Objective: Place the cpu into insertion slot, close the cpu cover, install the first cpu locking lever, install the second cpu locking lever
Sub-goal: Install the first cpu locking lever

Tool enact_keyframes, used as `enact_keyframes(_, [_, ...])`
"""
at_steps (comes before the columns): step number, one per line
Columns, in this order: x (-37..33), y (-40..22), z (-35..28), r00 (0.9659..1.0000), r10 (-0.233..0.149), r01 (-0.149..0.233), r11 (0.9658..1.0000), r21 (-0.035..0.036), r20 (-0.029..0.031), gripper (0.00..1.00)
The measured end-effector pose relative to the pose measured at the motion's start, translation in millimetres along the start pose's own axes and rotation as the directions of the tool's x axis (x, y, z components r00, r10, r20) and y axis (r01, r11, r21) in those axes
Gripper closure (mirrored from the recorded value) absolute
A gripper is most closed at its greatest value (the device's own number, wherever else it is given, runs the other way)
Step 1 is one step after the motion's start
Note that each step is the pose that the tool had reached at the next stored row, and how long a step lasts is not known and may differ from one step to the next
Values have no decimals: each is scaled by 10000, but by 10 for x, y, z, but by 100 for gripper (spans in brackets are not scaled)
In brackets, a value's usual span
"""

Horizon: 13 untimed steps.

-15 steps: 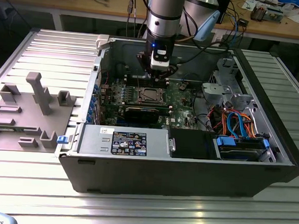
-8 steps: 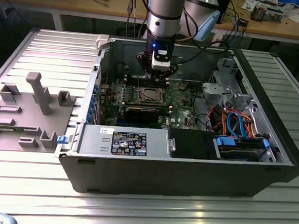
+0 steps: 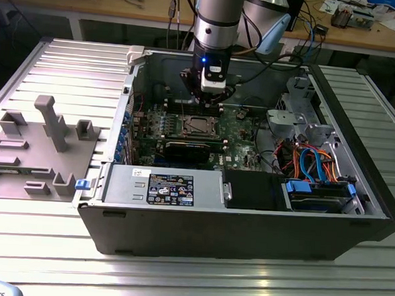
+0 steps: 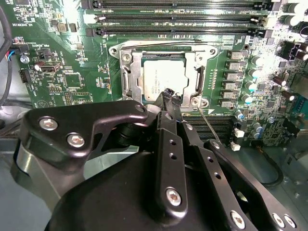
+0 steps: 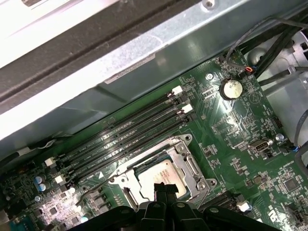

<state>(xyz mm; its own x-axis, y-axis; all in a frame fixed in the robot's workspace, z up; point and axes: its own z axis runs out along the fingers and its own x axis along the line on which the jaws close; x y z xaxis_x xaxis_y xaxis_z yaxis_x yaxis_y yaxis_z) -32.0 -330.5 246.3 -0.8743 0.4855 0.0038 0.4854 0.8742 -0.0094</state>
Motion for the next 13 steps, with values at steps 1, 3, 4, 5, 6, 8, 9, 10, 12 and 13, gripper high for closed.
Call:
enact_keyframes(1, [0,0,0,10000,-12,12,10000,0,0,89])
enact_keyframes(3, [0,0,0,10000,-45,45,10000,0,0,89])
enact_keyframes(4, [0,0,0,10000,-62,62,10000,-1,0,89])
enact_keyframes(5, [0,0,0,10000,-76,76,10000,0,0,89])
enact_keyframes(6, [0,0,0,10000,-86,86,10000,0,1,89])
enact_keyframes(8, [0,0,0,9999,-108,108,9999,0,0,89])
enact_keyframes(9, [0,0,0,9999,-121,121,9999,0,1,89])
enact_keyframes(10, [0,0,0,9999,-138,138,9999,0,1,89])
enact_keyframes(12, [0,0,0,9999,-167,167,9999,0,1,89])
enact_keyframes(13, [0,0,0,9998,-178,178,9998,0,1,89])
